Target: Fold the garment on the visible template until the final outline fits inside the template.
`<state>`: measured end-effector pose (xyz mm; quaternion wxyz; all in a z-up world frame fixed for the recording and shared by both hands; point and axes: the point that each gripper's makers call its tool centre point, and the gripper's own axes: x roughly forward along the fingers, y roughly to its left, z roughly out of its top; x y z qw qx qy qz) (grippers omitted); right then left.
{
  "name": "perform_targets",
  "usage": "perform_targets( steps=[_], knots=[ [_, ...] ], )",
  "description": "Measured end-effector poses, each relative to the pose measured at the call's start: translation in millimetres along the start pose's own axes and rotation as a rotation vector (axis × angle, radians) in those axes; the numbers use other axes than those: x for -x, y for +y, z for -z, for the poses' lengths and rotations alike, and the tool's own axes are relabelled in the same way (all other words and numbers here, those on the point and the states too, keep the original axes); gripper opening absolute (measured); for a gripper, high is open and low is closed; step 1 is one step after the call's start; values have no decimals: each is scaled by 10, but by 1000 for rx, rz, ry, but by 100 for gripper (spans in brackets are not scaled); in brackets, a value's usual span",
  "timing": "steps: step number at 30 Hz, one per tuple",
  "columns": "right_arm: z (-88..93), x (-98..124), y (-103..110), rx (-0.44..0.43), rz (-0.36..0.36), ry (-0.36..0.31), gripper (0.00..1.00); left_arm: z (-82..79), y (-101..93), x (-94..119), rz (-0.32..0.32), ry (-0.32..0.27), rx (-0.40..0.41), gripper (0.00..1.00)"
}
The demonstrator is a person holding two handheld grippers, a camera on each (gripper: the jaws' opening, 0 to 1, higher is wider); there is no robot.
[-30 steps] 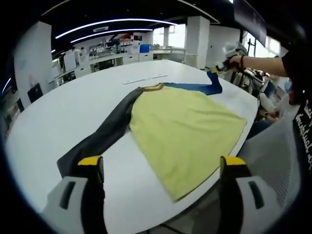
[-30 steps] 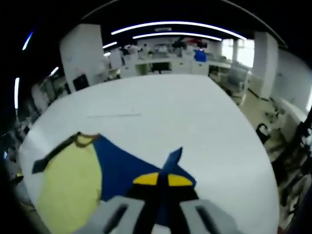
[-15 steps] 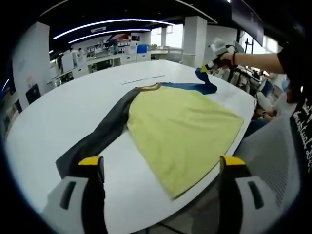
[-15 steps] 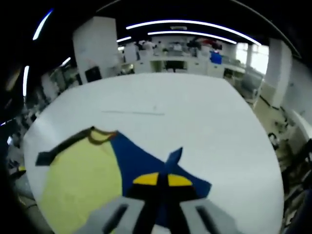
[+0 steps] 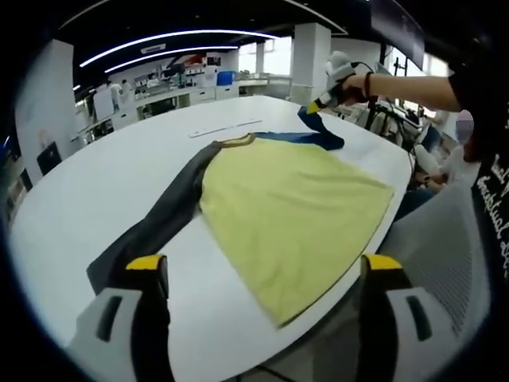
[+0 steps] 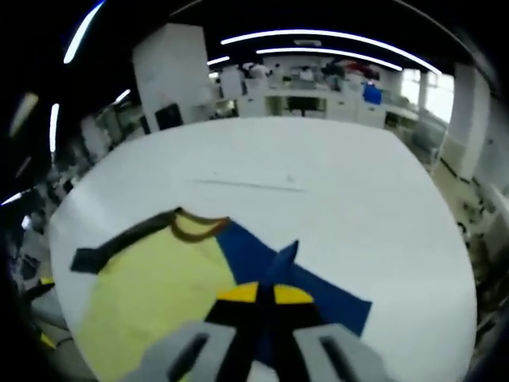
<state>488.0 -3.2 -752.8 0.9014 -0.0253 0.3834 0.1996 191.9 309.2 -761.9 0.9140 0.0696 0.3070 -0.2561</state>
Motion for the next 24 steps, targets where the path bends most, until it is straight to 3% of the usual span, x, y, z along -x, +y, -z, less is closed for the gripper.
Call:
perform_targets(
  steps=[5, 10, 24],
  knots=[
    [-75, -28, 228, -6, -33, -9, 0, -41, -40, -47, 9, 2, -4, 98],
    [-146, -69, 320, 20, -27, -15, 0, -37, -43, -47, 21, 0, -7, 97],
    [-278, -182, 753, 80, -64, -6, 0, 2, 96, -15, 12, -19, 16, 98]
  ],
)
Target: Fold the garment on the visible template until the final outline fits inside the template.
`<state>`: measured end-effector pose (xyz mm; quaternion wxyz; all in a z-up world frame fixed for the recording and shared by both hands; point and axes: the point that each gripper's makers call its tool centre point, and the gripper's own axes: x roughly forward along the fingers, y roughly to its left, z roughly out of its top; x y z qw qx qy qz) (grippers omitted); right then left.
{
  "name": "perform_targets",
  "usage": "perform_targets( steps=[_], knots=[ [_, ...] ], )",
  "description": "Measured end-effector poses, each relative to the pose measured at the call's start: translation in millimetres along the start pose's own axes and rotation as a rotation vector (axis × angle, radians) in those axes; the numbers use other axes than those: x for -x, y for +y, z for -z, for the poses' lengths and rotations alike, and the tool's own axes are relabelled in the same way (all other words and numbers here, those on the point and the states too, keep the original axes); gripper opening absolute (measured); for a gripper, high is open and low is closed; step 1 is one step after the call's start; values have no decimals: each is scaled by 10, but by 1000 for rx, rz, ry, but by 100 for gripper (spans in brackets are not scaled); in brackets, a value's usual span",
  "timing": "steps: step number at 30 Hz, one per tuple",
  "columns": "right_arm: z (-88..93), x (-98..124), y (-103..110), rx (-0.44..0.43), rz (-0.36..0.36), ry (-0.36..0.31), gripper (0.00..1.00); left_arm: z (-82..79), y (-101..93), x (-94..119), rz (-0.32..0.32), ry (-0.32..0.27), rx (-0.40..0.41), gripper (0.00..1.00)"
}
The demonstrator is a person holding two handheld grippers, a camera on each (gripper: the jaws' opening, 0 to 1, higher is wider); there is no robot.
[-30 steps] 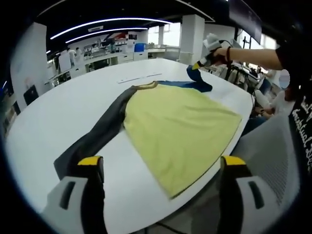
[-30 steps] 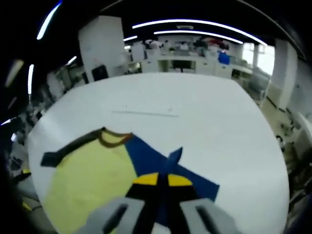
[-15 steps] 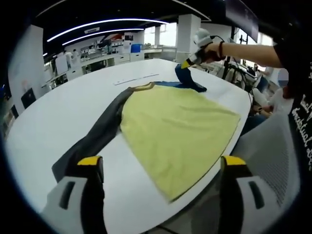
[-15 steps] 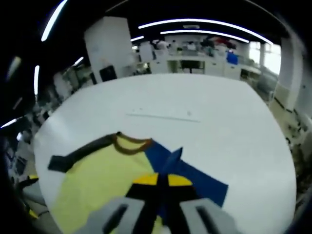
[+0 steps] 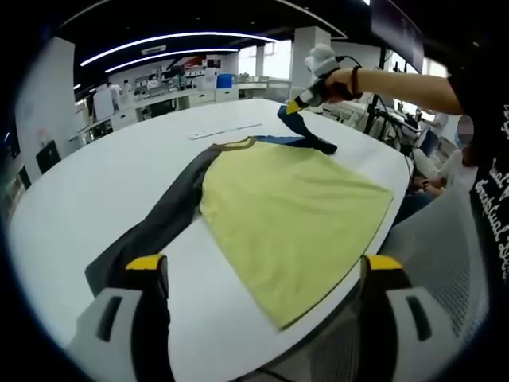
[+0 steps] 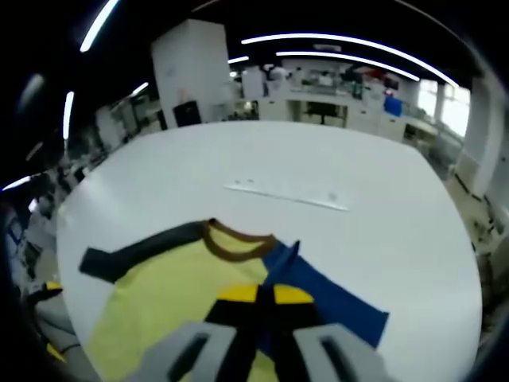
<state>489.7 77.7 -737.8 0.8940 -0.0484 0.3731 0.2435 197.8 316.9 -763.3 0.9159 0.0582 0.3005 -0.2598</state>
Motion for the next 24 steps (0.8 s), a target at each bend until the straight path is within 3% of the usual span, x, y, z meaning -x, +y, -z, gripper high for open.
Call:
perform_targets(
  steps=[8, 14, 24],
  knots=[
    [-90, -41, 333, 5, -51, -10, 0, 69, 108, 1, 4, 5, -6, 98],
    [-163, -98, 551, 13, -82, -25, 0, 63, 154, -5, 2, -27, 16, 96],
    [-224, -204, 844, 46, -126, -19, 0, 73, 76, 1, 8, -22, 4, 97]
  ],
)
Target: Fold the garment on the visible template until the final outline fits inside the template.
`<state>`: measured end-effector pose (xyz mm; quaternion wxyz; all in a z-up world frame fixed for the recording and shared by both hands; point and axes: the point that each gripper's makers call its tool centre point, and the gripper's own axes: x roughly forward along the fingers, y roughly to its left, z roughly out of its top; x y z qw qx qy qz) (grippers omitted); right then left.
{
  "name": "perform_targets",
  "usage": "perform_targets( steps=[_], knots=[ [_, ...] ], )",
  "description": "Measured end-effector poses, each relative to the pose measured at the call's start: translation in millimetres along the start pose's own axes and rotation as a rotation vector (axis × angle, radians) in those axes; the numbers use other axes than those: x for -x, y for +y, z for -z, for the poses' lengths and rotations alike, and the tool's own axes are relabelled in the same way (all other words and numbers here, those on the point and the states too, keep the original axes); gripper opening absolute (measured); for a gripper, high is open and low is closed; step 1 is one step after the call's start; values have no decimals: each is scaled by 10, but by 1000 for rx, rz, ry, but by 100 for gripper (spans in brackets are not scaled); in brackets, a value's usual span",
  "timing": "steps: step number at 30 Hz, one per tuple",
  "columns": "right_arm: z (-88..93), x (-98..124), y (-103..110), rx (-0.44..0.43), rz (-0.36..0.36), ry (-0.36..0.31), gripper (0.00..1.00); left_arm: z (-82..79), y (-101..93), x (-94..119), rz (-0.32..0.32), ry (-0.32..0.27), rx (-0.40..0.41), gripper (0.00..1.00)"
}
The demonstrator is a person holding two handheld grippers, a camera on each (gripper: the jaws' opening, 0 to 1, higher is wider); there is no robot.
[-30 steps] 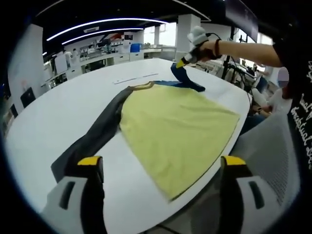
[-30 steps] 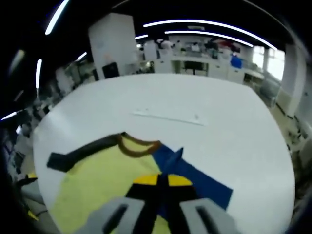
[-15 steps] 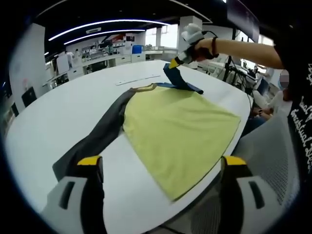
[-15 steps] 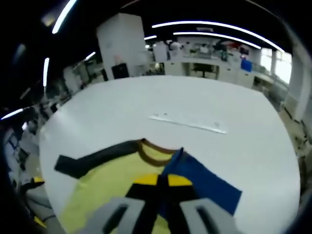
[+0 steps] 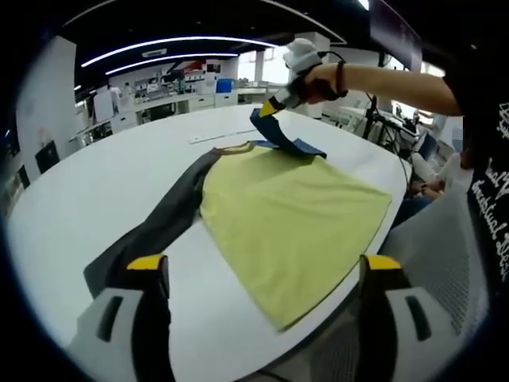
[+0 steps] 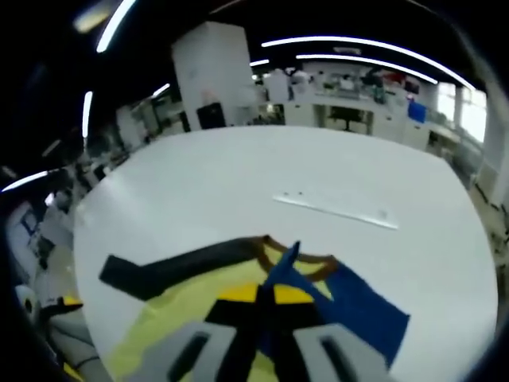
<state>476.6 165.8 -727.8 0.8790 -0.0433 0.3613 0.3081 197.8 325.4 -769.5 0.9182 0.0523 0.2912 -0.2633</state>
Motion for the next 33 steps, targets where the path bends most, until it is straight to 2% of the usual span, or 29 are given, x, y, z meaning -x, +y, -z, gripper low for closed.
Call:
perform_targets(
  steps=[6, 11, 23, 33],
  knots=[
    [-39, -30, 222, 33, -31, 1, 0, 43, 48, 12, 1, 7, -5, 97],
    [-59, -70, 336, 48, -51, 2, 0, -6, 55, 43, -5, -12, -3, 97],
    [-112, -151, 641, 91, -108, 6, 0, 73, 16, 31, -1, 19, -10, 97],
    [-14, -211, 866, 157, -153, 33, 0, 75, 25, 21, -7, 23, -5, 96]
  ],
)
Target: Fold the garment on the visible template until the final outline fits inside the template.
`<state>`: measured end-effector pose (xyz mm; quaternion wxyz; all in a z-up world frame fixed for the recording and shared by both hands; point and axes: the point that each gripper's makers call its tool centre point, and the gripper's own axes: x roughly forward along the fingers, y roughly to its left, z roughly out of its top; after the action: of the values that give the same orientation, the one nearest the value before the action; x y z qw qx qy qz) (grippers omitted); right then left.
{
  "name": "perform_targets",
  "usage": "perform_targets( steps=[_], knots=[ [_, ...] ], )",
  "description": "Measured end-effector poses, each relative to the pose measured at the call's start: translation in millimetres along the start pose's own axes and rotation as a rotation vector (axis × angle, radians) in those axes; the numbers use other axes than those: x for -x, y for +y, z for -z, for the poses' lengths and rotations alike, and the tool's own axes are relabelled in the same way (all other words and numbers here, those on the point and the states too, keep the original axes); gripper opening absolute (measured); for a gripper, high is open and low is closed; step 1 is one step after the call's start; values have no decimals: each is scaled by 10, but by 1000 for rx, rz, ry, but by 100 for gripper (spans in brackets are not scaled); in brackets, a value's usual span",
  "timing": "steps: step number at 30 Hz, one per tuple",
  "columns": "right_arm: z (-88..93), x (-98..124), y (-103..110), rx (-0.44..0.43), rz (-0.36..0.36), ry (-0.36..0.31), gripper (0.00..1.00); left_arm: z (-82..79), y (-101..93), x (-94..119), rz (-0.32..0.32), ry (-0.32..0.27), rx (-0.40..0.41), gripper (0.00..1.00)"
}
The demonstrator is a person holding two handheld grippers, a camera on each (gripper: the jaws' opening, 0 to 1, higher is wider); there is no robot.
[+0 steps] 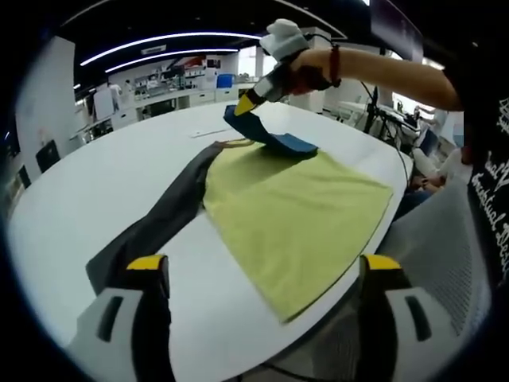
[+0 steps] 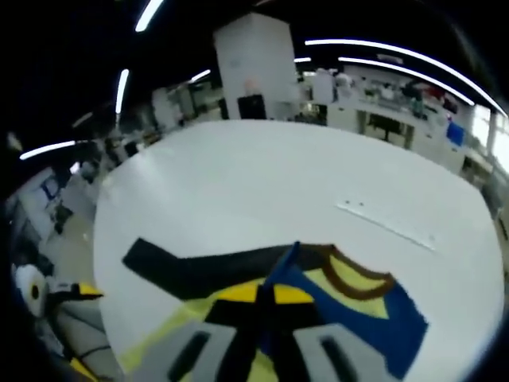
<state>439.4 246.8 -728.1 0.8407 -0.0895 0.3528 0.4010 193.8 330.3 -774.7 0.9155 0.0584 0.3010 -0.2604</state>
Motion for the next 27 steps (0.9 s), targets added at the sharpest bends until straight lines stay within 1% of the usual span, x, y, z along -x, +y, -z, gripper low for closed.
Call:
perform_targets(
  steps=[2, 5, 11, 14, 21, 24, 27],
  knots=[
    [33, -7, 72, 10, -15, 8, 0, 2, -11, -4, 1, 2, -1, 96],
    [60, -75, 128, 18, -31, 19, 0, 2, -37, -6, 4, 6, -4, 97],
    [143, -142, 252, 49, -45, 40, 0, -3, -52, 4, 1, 3, 0, 96],
    [194, -179, 313, 74, -41, 51, 0, 14, -51, 4, 1, 10, 3, 96],
    [367, -314, 370, 122, -21, 76, 0, 11, -97, -5, 8, 12, 5, 96],
    [456, -353, 402, 118, -18, 85, 0, 9, -128, -7, 11, 17, 4, 96],
    [538, -433, 414, 96, -14, 96, 0, 13, -134, -3, 12, 18, 6, 96]
  ],
)
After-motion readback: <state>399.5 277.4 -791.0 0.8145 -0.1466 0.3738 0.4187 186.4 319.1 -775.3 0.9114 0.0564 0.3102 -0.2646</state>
